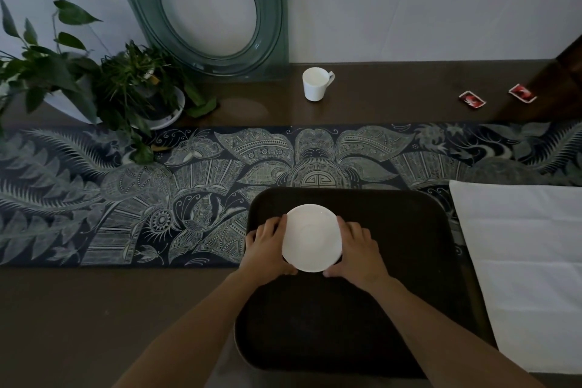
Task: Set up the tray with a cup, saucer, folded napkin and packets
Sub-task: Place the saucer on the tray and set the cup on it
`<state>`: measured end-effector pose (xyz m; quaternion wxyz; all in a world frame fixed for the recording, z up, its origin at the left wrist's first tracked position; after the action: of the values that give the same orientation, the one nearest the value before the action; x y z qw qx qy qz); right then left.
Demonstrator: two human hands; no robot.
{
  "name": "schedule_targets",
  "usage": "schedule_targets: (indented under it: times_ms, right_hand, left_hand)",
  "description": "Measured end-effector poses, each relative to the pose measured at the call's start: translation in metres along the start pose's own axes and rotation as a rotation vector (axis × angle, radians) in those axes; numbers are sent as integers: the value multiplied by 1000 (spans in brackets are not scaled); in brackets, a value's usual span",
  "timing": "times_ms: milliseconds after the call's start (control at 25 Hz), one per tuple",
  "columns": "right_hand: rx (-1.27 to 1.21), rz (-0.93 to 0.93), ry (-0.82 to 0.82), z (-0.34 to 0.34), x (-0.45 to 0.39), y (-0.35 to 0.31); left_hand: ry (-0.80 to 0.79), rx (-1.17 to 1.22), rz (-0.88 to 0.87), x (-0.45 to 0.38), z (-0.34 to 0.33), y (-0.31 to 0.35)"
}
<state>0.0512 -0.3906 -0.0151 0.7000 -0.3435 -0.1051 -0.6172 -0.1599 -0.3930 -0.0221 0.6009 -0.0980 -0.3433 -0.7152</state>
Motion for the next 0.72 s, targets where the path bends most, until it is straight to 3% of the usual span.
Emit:
schedule_targets:
  times_ms: [400,600,720]
  right_hand:
    - [-9,83,-152,40,-25,17]
    - [175,131,-213,96,-66,18]
    - [283,147,-223,141,-98,12]
  left_hand:
    - [-143,11,27,-16,47,-1]
    - [-399,-88,73,-61,100,6]
    - [-394,-145,114,-106,144,17]
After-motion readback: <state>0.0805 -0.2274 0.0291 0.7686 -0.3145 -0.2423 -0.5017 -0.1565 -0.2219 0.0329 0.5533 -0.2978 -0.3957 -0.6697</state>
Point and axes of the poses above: each hand's wrist, its own x-axis away from the middle knuckle, its own z-axis out of the back of the hand, y = z × x, the point moved 4 cm from there along -x, towards the middle knuckle, and after that the axes turned 11 degrees about -y, right-handed, at the moved point
